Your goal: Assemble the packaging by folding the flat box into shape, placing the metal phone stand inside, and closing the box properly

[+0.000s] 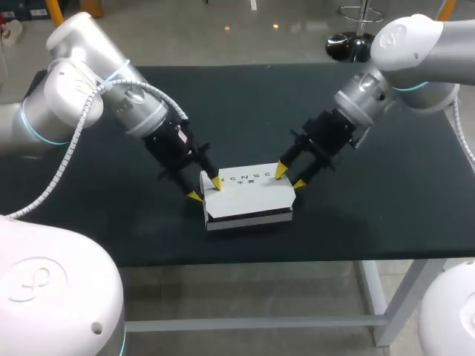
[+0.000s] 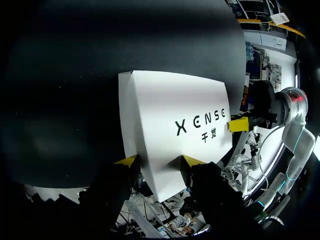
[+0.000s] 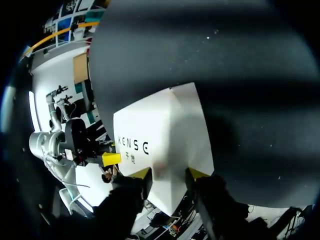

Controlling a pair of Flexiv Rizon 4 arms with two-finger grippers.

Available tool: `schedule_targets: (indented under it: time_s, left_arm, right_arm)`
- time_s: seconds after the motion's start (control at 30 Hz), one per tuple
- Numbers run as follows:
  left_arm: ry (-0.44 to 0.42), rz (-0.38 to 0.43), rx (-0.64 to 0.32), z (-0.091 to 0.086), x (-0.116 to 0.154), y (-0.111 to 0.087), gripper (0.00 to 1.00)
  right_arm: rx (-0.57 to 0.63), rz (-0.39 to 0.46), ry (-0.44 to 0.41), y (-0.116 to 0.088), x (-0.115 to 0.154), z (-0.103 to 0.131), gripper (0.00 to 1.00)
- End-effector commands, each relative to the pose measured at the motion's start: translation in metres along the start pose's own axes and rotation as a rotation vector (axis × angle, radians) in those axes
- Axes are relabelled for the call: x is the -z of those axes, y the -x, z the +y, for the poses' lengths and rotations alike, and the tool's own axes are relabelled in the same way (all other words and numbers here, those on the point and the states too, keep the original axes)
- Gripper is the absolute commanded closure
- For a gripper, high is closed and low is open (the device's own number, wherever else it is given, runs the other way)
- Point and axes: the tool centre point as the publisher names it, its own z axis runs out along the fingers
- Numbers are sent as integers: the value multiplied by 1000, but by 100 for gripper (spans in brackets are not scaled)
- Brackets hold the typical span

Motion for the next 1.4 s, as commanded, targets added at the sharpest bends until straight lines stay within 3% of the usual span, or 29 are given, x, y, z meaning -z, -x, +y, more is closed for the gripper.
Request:
schedule_targets:
  time_s: [0.03, 1.4]
  left_arm:
    - [29, 2, -2, -6, 1, -4, 45]
    - [176, 1, 53, -11, 7, -1, 49]
  right_arm:
    - [1, 2, -25, -5, 0, 4, 53]
    - [-53, 36, -186, -9, 0, 3, 51]
